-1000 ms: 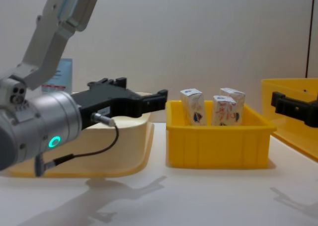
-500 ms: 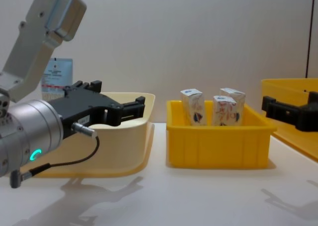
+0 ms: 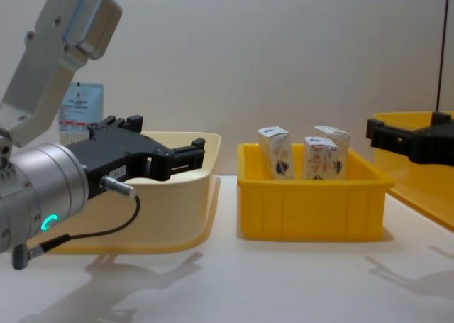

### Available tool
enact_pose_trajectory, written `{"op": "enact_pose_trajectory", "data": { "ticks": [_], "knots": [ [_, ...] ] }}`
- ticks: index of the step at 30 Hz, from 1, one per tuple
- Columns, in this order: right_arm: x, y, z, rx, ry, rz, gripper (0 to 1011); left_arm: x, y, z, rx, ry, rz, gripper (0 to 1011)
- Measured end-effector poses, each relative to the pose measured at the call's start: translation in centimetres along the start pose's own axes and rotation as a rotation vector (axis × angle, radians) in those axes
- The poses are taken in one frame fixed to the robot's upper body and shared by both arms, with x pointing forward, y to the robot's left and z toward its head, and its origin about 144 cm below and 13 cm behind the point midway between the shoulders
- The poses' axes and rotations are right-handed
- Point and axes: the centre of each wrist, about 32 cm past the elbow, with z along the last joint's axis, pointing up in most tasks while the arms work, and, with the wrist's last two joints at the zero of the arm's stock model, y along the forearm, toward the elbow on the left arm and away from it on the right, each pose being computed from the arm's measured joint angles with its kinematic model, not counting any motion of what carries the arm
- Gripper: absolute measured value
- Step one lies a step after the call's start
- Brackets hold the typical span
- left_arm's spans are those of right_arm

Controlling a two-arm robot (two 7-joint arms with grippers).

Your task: Bimanual collaborative sorting of washing and personal care products

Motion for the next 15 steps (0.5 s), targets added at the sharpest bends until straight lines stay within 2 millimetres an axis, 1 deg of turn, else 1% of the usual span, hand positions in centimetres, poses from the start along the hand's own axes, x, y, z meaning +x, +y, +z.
{"op": "enact_pose_trajectory", "data": {
  "ticks": [6,15],
  "knots": [
    [0.09,0.56,0.21,0.002,-0.005,-0.004,1001,0.0,0.0,0.0,0.0,0.0,0.0,1003],
    [0.05,0.68,0.25,-0.007,-0.006,-0.005,1001,-0.01,0.0,0.0,0.0,0.0,0.0,1003]
  ]
}}
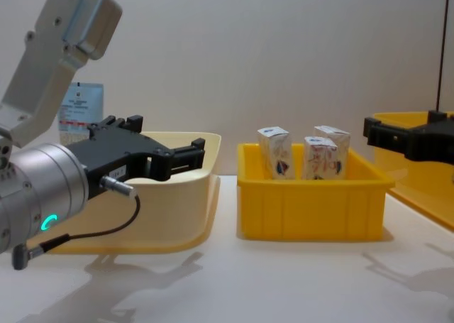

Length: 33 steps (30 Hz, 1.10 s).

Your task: Bimanual collaborative sorting of washing and personal care products

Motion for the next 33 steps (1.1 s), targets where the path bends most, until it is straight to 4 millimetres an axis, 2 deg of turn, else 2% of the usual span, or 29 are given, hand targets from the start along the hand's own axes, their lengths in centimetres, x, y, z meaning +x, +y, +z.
{"op": "enact_pose_trajectory", "data": {
  "ticks": [17,33],
  "knots": [
    [-0.3,2.4,0.3,-0.049,-0.001,0.007,1001,0.0,0.0,0.0,-0.001,0.0,0.0,1003],
    [-1.0,5.9,0.6,-0.082,0.011,-0.006,1001,0.0,0.0,0.0,-0.001,0.0,0.0,1003]
  ]
}}
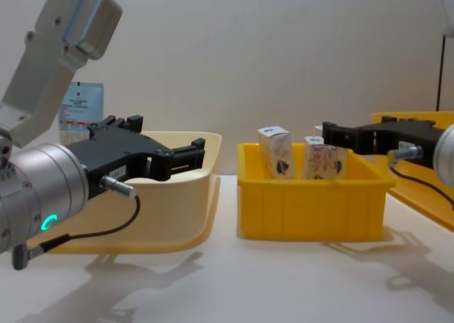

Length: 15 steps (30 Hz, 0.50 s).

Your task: Bimanual collaborative sorting of washing and personal care products

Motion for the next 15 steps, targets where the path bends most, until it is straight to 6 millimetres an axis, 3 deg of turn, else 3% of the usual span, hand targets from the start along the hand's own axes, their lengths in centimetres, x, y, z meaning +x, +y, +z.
{"op": "enact_pose_trajectory", "data": {
  "ticks": [15],
  "knots": [
    [-1.0,3.3,0.0,-0.045,0.014,-0.021,1001,0.0,0.0,0.0,0.0,0.0,0.0,1003]
  ]
}}
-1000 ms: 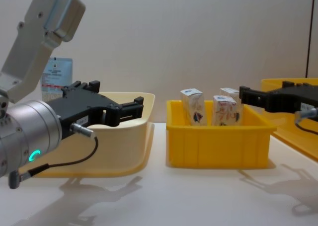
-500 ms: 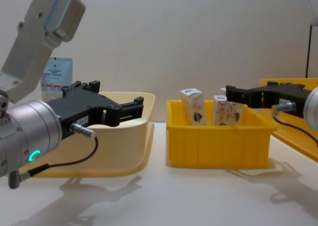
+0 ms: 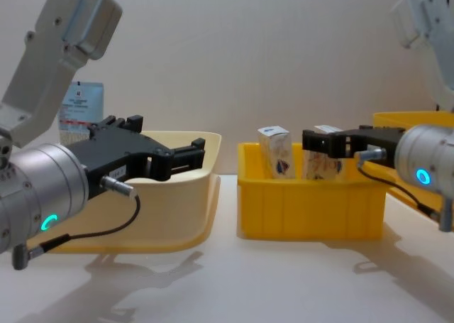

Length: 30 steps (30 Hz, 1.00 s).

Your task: Bimanual collaborative sorting of washing and personal care products

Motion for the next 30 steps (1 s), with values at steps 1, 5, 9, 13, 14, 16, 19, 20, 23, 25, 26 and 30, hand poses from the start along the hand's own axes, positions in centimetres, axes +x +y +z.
{"op": "enact_pose_trajectory", "data": {
  "ticks": [1,5,9,13,14,16,19,20,23,25,26,30],
  "knots": [
    [-0.1,0.3,0.0,-0.005,0.0,-0.001,1001,0.0,0.0,0.0,0.0,0.0,0.0,1003],
    [-0.4,0.9,-0.1,-0.018,0.0,-0.001,1001,0.0,0.0,0.0,0.0,0.0,0.0,1004],
    [-0.6,1.5,-0.3,-0.031,0.0,-0.001,1001,0.0,0.0,0.0,0.0,0.0,0.0,1003],
    [-1.1,2.4,-0.5,-0.05,-0.003,-0.005,1001,0.0,0.0,0.0,0.0,0.0,0.0,1003],
    [-1.1,2.4,-0.5,-0.05,-0.003,-0.005,1001,0.0,0.0,0.0,0.0,0.0,0.0,1003],
    [-1.3,2.7,-0.7,-0.058,-0.004,-0.008,1001,0.0,0.0,0.0,0.0,0.0,0.0,1003],
    [-1.5,3.1,-0.7,-0.063,-0.005,-0.009,999,0.0,0.0,0.0,0.0,0.0,0.0,1003],
    [-1.5,3.1,-0.7,-0.064,-0.006,-0.009,978,0.0,0.0,0.0,0.0,0.0,0.0,1003],
    [-1.6,3.3,-0.8,-0.069,-0.007,-0.011,943,0.0,0.0,0.0,0.0,0.0,0.0,1003],
    [-1.7,3.5,-0.8,-0.072,-0.008,-0.012,880,0.0,0.0,0.0,0.0,0.0,0.0,1003],
    [-1.8,3.5,-0.8,-0.073,-0.008,-0.013,865,0.0,0.0,0.0,0.0,0.0,0.0,1003],
    [-1.9,3.7,-0.9,-0.077,-0.01,-0.013,726,0.0,0.0,0.0,0.0,0.0,0.0,1002]
  ]
}}
